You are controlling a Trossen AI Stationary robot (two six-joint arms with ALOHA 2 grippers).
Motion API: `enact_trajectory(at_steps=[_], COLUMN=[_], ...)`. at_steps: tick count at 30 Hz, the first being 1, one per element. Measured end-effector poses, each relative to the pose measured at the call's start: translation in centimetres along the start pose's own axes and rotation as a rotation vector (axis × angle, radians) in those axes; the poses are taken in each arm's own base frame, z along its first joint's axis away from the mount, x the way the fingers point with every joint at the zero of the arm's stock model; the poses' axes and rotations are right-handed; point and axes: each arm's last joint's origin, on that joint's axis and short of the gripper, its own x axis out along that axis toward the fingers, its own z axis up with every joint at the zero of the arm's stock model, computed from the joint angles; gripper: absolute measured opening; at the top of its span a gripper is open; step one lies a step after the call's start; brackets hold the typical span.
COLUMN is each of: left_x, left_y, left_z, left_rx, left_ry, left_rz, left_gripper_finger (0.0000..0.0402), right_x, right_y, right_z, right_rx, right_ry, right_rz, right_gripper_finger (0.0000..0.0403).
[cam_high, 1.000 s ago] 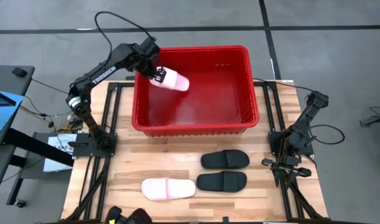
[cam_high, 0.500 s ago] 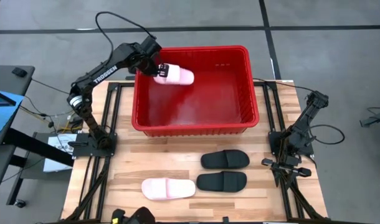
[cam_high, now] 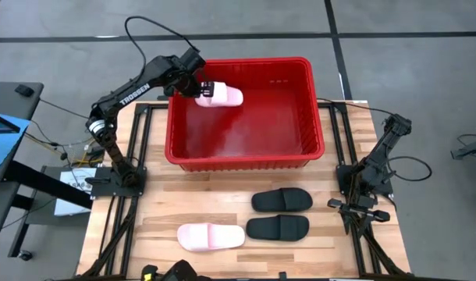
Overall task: Pick and place slides into bin
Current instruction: Put the top pink slide into the red bin
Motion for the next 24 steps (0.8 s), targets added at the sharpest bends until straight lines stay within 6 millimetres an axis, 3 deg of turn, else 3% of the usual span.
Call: enact_trajectory(at_steps=[24], left_x=[0.01], left_y=[0.51], left_z=[-0.29], left_rx=[0.074], left_ry=[0.059], left_rz=[0.017], left_gripper_finger=[0.0005], right_x=[0.0], right_y=[0.0], right_z=[0.0], right_rx=[0.0], right_ry=[0.0], right_rz=[0.0], right_gripper_finger=[0.0169])
